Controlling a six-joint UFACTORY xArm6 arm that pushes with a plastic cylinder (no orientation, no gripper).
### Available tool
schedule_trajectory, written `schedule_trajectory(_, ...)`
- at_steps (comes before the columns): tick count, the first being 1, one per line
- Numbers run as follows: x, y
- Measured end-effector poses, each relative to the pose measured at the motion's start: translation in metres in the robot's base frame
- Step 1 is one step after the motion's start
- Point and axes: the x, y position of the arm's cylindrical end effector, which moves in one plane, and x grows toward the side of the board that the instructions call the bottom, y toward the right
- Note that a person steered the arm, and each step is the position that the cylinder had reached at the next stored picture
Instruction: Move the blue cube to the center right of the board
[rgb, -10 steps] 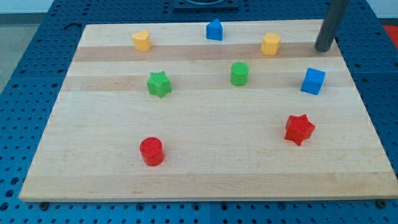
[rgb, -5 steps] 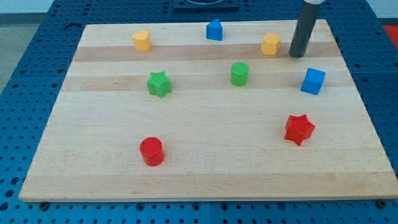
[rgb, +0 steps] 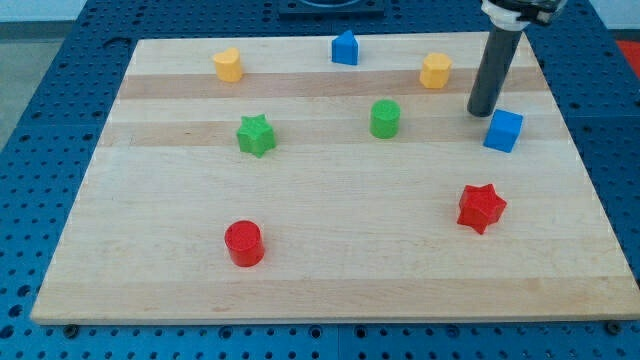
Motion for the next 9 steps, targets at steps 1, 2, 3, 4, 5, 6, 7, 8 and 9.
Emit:
schedule_trajectory(1,0.016,-0.015)
schedule_trajectory(2,0.014,-0.041)
schedule_trajectory(3,0.014,-0.043)
schedule_trajectory(4,0.026,-0.043)
schedule_trajectory(5,0.032,-0.034)
schedule_trajectory(6,0.035,-0.028)
schedule_trajectory(7,0.035,-0.025)
schedule_trajectory(8,0.035,-0.003)
schedule_trajectory(9,0.035,0.018)
